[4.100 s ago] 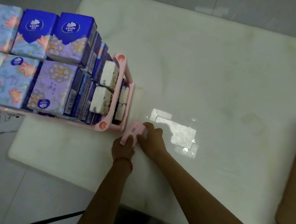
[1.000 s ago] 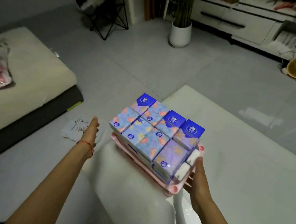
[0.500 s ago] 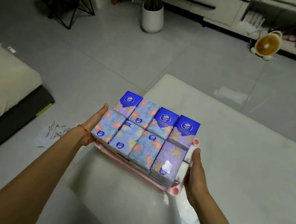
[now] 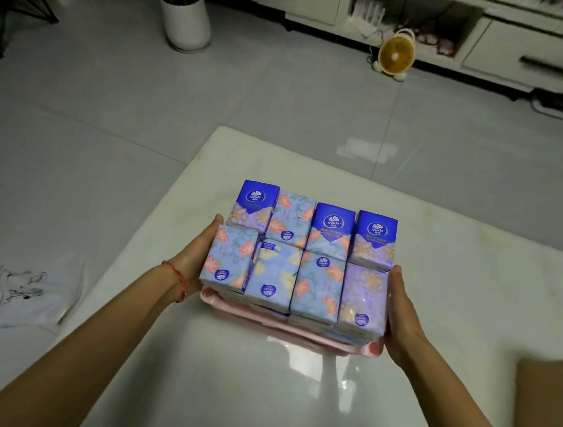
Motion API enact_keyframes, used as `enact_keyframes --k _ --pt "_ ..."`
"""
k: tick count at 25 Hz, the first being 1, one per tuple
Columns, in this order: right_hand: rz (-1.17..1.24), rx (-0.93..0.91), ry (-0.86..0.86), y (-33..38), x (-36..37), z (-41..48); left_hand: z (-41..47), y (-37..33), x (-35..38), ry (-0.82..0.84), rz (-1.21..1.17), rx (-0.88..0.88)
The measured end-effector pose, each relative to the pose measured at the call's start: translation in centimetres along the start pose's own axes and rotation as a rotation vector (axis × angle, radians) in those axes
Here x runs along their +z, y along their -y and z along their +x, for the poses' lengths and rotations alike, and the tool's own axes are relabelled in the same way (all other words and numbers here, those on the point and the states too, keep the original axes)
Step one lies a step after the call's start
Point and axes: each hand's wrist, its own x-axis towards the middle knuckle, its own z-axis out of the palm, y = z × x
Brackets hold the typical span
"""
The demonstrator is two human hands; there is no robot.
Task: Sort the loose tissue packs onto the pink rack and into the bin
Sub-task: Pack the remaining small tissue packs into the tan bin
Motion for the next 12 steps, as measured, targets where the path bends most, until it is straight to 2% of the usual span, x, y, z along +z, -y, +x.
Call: enact_keyframes --k 5,9,11,12 --pt "0.007 -0.001 -0.045 1.0 -6.5 0.5 1.5 1.9 6.3 0.051 0.039 -0.027" --pt "0.025 0.033 0.003 1.6 -9.9 0.1 1.1 2.6 9.4 0.026 0.094 -0.025" --pt "-0.047 0.028 0.003 2.3 -11.2 -0.7 -0.2 1.6 9.3 -0.118 0.209 -0.004" --pt "-0.073 0.014 -0.019 2.8 -12.1 -1.2 -1.3 1.1 8.9 -0.263 0.266 0.058"
